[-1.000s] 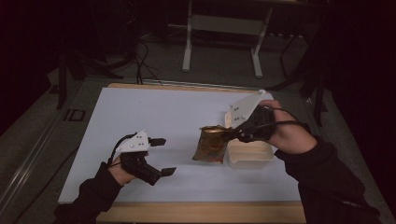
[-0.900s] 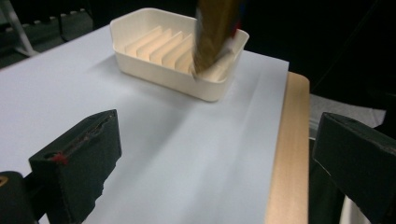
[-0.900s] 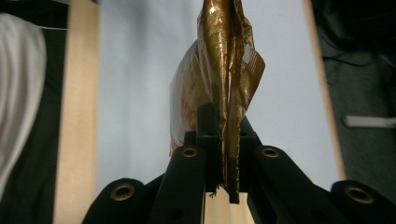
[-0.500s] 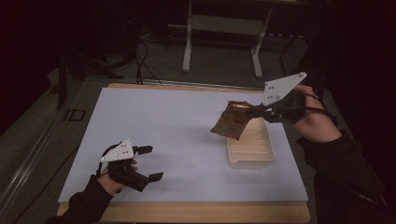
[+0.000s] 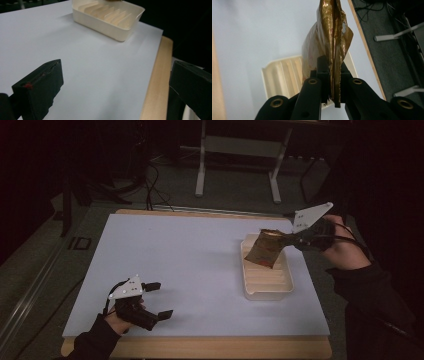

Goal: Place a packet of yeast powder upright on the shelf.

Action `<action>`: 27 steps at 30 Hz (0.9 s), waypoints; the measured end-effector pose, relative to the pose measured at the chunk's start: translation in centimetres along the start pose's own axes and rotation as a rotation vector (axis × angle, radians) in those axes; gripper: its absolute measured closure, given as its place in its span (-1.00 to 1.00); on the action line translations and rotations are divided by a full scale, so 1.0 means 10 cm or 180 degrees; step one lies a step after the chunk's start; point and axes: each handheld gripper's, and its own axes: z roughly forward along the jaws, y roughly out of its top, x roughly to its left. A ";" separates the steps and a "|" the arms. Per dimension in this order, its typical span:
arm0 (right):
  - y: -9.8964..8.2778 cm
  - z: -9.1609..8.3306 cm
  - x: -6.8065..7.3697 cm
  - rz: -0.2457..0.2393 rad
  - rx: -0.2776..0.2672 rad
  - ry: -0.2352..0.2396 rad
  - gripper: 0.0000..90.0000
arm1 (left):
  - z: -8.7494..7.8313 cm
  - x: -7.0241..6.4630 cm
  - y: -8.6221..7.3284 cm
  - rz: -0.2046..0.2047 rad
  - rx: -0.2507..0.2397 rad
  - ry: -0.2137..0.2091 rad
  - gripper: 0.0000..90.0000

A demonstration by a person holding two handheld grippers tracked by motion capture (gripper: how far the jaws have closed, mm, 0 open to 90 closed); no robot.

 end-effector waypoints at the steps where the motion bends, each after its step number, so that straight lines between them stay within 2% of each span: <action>1: -0.02 0.02 -0.01 0.0004 0.0013 0.0011 0.91 | 0.00 0.00 0.00 0.0001 0.0010 0.0009 -0.99; 10: -0.08 0.16 -0.07 -0.0020 0.0223 -0.0026 0.91 | -0.01 0.06 -0.05 -0.0083 -0.0045 0.0018 -0.99; 20: -0.02 0.39 -0.08 -0.0083 0.0394 0.0094 0.91 | -0.03 0.09 -0.06 -0.0143 -0.0082 0.0028 -0.99; 27: 0.06 0.51 -0.09 -0.0170 0.0425 0.0015 0.90 | -0.03 0.11 -0.08 -0.0181 -0.0099 0.0016 -0.99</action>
